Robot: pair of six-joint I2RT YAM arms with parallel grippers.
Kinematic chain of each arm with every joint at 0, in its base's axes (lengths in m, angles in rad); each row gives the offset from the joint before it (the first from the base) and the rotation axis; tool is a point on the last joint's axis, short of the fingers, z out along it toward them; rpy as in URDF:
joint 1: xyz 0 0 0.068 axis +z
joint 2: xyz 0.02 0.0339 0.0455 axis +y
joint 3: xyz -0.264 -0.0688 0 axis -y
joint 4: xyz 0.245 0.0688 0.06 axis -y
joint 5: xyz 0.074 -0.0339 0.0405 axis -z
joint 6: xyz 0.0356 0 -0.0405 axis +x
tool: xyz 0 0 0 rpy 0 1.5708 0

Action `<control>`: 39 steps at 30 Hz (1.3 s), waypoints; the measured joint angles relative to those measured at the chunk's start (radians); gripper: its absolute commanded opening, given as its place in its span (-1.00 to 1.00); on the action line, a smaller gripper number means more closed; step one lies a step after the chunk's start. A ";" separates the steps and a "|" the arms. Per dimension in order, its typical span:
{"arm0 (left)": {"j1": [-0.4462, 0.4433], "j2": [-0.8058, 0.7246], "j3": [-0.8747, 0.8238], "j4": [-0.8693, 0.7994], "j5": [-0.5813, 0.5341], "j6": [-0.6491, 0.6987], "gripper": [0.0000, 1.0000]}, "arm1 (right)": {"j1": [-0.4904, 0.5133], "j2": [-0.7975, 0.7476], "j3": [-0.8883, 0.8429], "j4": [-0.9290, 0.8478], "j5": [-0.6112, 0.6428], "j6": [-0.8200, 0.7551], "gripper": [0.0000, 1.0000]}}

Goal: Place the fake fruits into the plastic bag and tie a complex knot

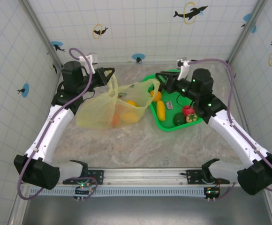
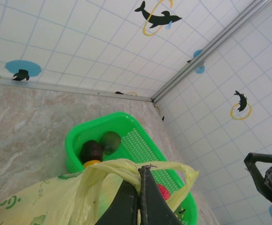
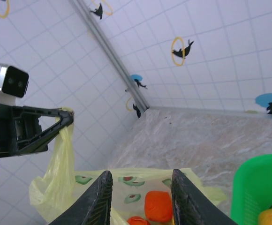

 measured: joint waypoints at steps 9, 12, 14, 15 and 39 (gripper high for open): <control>-0.002 0.000 -0.003 0.000 -0.003 0.000 -1.00 | -0.150 -0.074 -0.115 -0.087 0.058 0.035 -0.21; -0.005 0.000 -0.007 0.000 -0.003 0.000 -1.00 | -0.184 -0.069 -0.119 -0.206 0.132 0.011 -0.14; -0.007 0.000 -0.011 0.000 -0.003 0.000 -1.00 | -0.196 -0.053 -0.119 -0.285 0.184 -0.013 -0.06; -0.009 -0.001 -0.014 0.000 -0.003 0.000 -1.00 | -0.199 -0.039 -0.119 -0.325 0.211 -0.026 -0.03; -0.073 -0.017 -0.053 0.001 -0.014 0.002 -1.00 | -0.200 0.373 -0.050 -0.719 0.449 -0.144 0.45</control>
